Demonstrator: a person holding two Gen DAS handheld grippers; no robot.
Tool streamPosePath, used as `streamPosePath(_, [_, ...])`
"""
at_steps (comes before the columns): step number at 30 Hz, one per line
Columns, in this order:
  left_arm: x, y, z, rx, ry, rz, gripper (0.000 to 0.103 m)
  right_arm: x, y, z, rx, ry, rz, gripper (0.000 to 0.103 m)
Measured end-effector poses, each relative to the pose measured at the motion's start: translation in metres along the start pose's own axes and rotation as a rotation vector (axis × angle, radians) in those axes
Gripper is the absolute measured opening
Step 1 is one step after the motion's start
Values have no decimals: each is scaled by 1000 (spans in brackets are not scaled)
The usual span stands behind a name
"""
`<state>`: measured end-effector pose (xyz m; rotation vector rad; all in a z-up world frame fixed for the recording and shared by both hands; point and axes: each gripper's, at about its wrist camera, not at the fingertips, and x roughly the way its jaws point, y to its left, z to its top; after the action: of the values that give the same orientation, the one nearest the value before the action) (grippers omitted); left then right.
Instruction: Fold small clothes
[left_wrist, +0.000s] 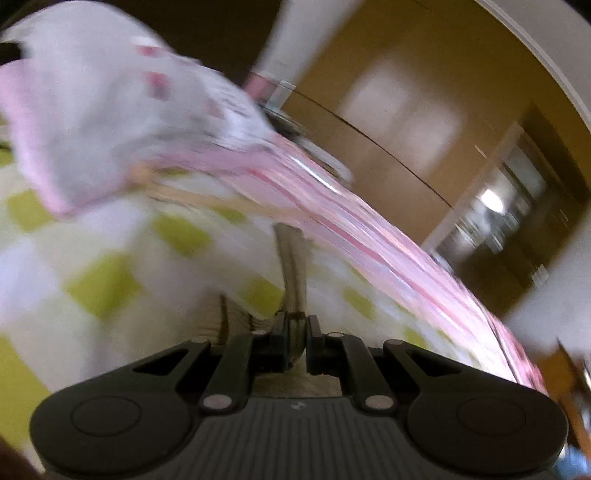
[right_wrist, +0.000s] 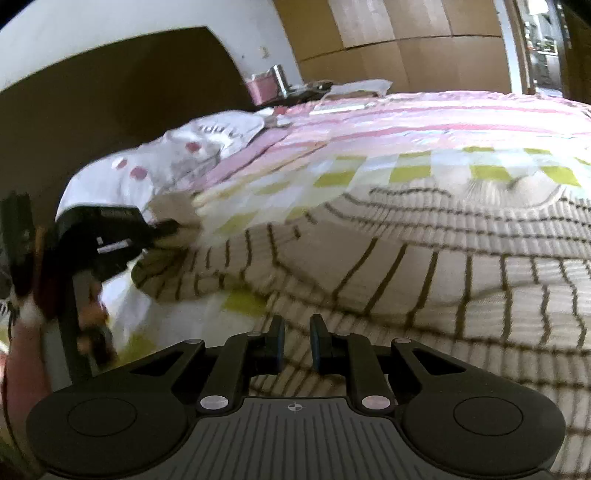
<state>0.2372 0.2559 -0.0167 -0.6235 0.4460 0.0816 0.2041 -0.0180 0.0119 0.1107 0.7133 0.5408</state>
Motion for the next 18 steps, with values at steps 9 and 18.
streamPosePath(9, [18, -54, -47, 237, 179, -100, 14, 4, -31, 45, 137, -9, 21, 22])
streamPosePath(18, [16, -54, -49, 263, 186, -120, 14, 45, -33, 59, 287, 66, 113, 30])
